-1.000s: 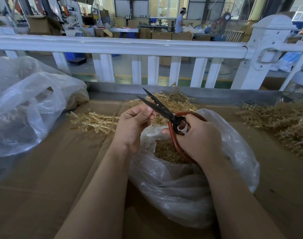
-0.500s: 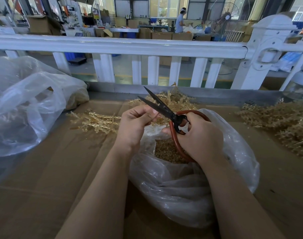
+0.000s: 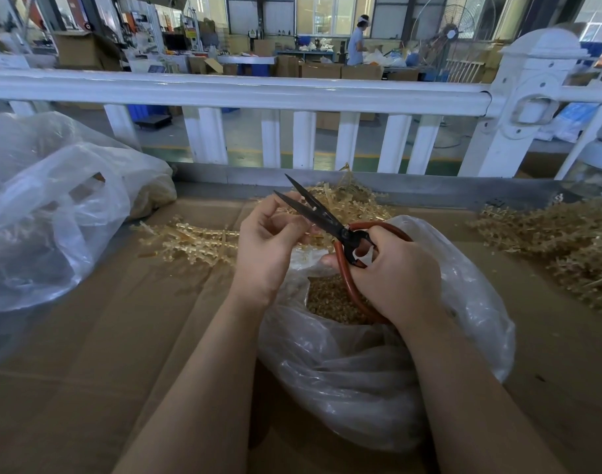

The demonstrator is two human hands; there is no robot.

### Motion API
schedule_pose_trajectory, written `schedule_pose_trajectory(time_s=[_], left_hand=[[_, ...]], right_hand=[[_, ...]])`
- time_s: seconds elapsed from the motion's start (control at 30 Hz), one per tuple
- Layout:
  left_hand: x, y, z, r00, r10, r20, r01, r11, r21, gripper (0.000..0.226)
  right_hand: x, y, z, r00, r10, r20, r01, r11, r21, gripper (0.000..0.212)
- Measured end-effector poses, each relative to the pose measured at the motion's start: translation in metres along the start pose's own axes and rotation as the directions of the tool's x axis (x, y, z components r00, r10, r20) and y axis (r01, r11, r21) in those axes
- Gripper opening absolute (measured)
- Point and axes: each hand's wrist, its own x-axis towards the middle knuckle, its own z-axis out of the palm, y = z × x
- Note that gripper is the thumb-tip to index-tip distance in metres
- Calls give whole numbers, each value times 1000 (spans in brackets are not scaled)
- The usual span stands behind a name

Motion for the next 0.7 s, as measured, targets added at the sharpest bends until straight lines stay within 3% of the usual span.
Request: schedule_pose_trajectory(time_s=[0.17,0.4,0.53,0.7], left_hand=[[1,-1,-4,999,24,-34,-22,998,55,11],[2,1,-6,996,-62,-68,59,997,-44,12],[2,1,-7,996,-72,-61,70,997,-34,22],[2,0,-6,997,-61,-50,62,998,23,13]], right_hand=[[0,1,-1,1000,-13,4,13,1000,-6,78],[0,-3,-2,1000,-1,23,2,999,-43,86],[0,-3,-3,1000,-6,-3,6,998,-64,75],[1,-1,-4,1000,-18,-10,17,997,-81,62]])
